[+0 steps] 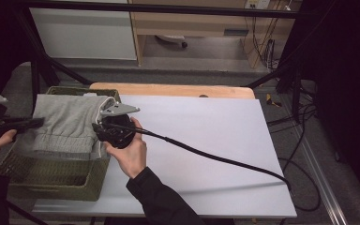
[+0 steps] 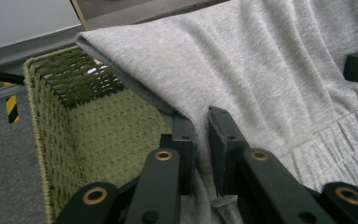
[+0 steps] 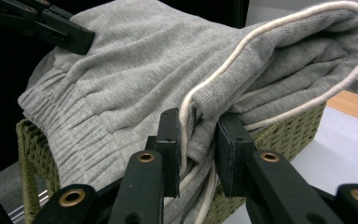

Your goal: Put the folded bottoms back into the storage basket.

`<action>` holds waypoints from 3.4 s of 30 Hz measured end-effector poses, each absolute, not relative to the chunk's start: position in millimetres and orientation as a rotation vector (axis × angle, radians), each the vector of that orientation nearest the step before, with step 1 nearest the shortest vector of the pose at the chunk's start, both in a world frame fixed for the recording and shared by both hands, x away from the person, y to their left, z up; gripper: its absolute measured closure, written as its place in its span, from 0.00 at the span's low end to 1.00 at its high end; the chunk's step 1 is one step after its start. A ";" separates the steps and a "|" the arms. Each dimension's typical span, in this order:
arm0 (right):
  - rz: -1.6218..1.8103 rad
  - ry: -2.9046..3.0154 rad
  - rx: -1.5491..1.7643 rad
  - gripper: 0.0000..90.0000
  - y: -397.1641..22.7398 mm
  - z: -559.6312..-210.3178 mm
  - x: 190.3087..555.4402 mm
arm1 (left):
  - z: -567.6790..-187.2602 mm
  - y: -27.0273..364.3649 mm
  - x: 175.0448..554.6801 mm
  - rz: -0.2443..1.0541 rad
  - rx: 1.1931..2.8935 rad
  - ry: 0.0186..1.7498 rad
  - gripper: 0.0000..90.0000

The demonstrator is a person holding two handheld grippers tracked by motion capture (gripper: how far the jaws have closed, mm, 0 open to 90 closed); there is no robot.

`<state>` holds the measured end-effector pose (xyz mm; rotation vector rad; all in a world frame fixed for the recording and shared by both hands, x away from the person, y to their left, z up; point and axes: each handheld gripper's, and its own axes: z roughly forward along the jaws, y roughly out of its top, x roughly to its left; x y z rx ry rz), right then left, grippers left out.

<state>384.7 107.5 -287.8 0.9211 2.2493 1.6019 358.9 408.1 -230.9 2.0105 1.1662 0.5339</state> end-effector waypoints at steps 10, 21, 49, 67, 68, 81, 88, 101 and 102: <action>1.609 2.252 0.916 0.82 120.9 -291.4 385.4 | -235.2 421.4 361.6 0.543 2.005 1.188 0.90; 1.600 2.264 0.898 0.82 136.5 -293.3 385.6 | -239.0 435.4 362.7 0.551 1.991 1.213 0.90; 1.598 2.307 0.882 0.82 173.2 -313.2 390.5 | -259.4 468.9 364.6 0.535 1.969 1.294 0.90; 1.543 2.361 0.908 0.81 176.6 -346.7 392.6 | -293.9 470.2 368.2 0.483 1.993 1.313 0.90; 1.539 2.362 0.907 0.81 176.6 -347.8 392.8 | -296.0 470.0 368.8 0.479 1.996 1.316 0.90; 1.495 2.390 0.922 0.81 180.3 -361.9 397.4 | -315.5 469.7 376.5 0.458 1.999 1.352 0.90; 1.396 2.337 0.792 0.28 176.8 -365.7 402.0 | -322.2 462.7 381.0 0.524 1.947 1.331 0.68; 1.417 2.317 0.824 0.08 136.6 -349.7 395.1 | -320.6 446.8 375.7 0.520 1.938 1.283 0.32; 1.417 2.308 0.830 0.07 127.5 -348.4 393.4 | -321.2 445.1 375.3 0.520 1.942 1.280 0.28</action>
